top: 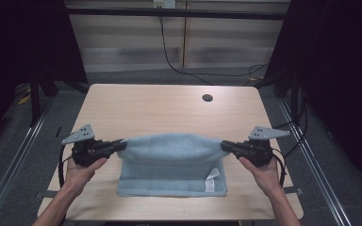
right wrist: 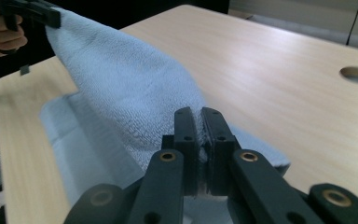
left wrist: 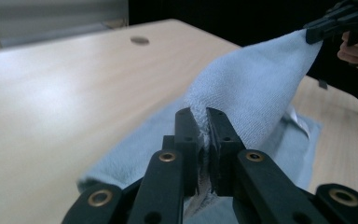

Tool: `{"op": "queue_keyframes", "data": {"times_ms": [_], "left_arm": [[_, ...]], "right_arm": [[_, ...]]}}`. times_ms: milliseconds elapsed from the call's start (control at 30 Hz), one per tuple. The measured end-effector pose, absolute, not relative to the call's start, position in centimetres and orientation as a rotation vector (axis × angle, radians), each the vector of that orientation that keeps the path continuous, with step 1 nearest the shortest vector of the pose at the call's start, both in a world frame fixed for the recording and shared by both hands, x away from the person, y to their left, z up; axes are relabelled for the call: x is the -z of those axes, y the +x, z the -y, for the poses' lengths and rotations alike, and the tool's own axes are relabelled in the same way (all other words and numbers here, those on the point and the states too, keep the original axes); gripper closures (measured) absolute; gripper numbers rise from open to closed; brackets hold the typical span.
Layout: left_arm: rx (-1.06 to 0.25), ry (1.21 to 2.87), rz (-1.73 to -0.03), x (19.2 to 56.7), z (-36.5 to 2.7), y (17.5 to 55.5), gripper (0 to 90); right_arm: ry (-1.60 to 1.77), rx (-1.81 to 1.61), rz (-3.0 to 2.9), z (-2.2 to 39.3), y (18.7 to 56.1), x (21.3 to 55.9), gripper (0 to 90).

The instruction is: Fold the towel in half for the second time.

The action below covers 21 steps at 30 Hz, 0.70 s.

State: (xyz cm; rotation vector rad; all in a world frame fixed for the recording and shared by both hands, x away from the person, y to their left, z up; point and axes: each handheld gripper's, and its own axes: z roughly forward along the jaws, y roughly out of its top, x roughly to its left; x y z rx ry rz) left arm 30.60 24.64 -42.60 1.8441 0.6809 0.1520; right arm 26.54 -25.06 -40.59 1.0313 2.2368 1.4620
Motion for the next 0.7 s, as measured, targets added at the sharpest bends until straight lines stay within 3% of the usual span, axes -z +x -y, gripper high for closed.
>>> {"op": "queue_keyframes", "data": {"times_ms": [333,533,700], "left_arm": [[-0.019,1.952,-0.694,47.2,-24.7,26.2,79.7],[0.023,1.874,-0.655,46.4,-25.6,24.9,68.1],[-0.120,1.910,-0.729,45.7,-25.5,26.5,55.2]], "right_arm": [[1.081,-1.378,-2.385,25.1,21.7,46.1,76.0],[1.101,-1.475,-2.313,26.0,20.1,45.6,68.2],[1.126,-1.477,-2.266,25.9,21.2,44.8,59.8]]}}
